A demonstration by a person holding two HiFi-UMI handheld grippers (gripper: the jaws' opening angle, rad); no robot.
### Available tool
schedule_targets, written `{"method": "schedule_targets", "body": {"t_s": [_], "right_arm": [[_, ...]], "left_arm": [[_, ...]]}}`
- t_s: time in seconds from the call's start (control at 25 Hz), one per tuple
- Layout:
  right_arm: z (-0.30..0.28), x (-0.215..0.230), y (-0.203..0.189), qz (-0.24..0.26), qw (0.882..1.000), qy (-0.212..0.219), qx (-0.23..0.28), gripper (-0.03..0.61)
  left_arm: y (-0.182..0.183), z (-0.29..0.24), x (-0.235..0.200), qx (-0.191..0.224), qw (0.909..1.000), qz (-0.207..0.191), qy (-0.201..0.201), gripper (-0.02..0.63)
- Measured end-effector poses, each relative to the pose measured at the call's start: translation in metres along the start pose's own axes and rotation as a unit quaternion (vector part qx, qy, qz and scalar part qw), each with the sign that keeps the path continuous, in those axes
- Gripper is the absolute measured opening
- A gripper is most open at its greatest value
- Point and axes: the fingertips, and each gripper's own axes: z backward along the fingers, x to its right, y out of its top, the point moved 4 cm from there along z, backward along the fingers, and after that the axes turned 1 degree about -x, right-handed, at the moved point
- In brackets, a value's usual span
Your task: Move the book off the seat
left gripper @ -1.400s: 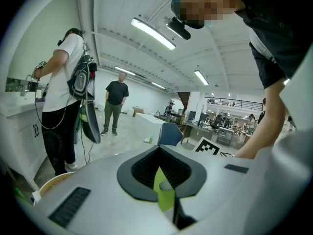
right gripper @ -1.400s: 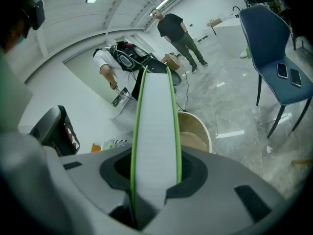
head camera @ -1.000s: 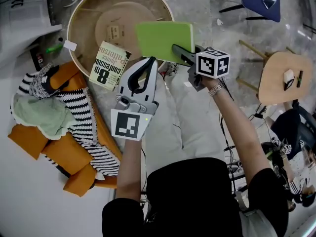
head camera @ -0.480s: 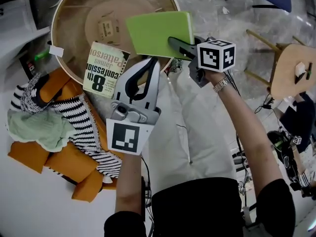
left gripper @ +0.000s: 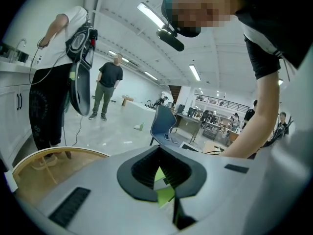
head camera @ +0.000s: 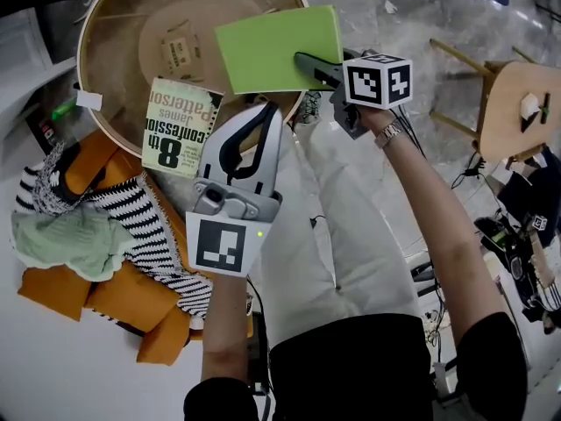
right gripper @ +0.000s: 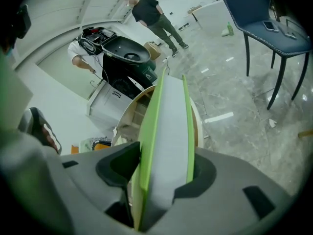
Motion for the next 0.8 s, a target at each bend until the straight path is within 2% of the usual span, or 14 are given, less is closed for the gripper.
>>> {"method": "schedule_targets", "body": {"t_s": [0.24, 0.8], "right_arm": [[-0.006, 0.024, -0.004, 0.010, 0.999, -0.052, -0.006, 0.286], [-0.025, 0.063, -0.030, -0.047, 0.997, -0.059, 0.008, 0.347]], "left_arm": [[-0.005, 0.000, -0.002, 0.000, 1.0000, -0.002, -0.008, 0.009], [-0.030, 0.006, -0.005, -0.020, 0.9997, 0.006, -0.012, 0.009]]}}
